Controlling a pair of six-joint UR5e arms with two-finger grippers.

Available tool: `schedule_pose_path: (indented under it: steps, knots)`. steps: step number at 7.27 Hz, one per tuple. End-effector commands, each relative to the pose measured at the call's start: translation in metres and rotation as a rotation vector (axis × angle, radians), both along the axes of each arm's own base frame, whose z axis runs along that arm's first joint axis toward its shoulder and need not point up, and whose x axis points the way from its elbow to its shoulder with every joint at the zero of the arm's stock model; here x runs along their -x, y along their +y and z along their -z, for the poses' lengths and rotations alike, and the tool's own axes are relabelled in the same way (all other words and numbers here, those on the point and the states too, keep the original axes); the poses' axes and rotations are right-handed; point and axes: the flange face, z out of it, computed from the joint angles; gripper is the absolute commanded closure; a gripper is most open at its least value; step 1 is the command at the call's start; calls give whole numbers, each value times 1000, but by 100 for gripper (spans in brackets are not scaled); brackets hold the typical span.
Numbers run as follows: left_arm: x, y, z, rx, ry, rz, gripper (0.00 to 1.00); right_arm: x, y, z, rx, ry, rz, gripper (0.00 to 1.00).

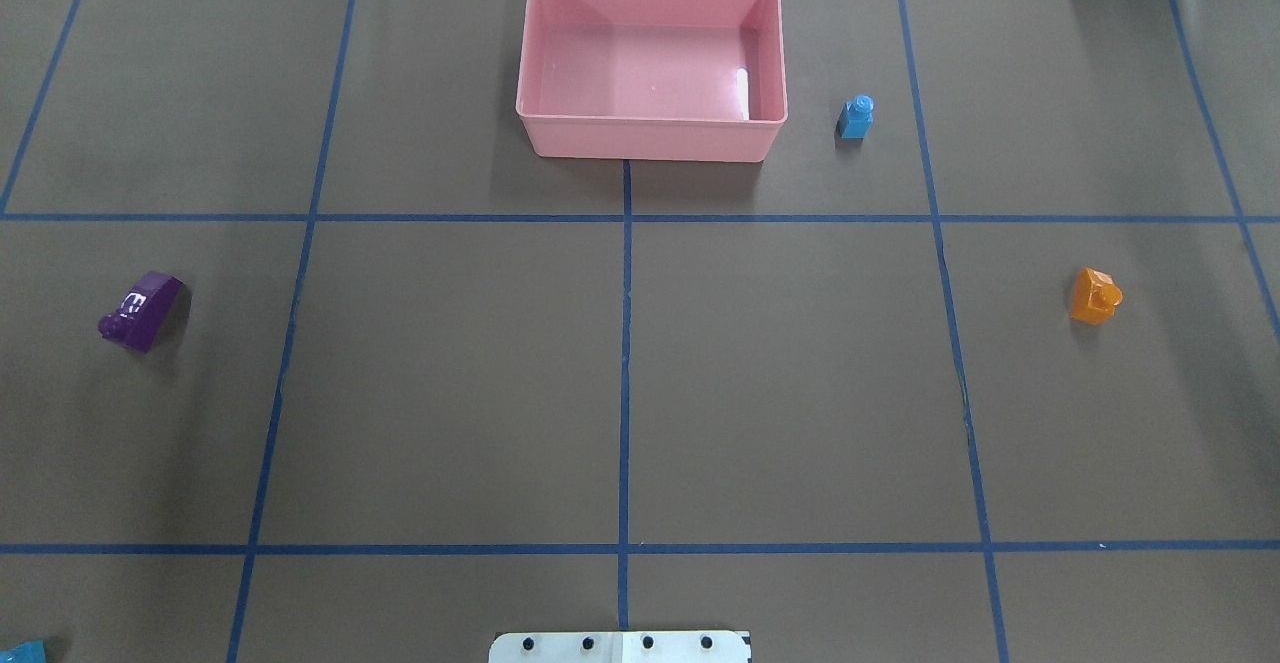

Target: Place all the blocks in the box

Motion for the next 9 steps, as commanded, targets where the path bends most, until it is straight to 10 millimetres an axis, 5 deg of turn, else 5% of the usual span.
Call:
schedule_pose_path:
  steps: [1, 3, 5, 6, 9]
  knots:
    - [0, 0, 0, -1, 0, 0, 0, 0, -1, 3, -9, 1, 2, 0]
    - [0, -7, 16, -28, 0, -1, 0, 3, -7, 20, -44, -3, 6, 0]
    - [-9, -19, 39, -81, 15, -18, 0, 50, -10, 71, -82, -8, 27, 0]
    - [-33, -29, 57, -115, 24, -57, 0, 84, -21, 115, -80, -19, -1, 0]
    - [-43, -41, 68, -137, 22, -73, 0, 157, -15, 124, -93, -67, 48, 0]
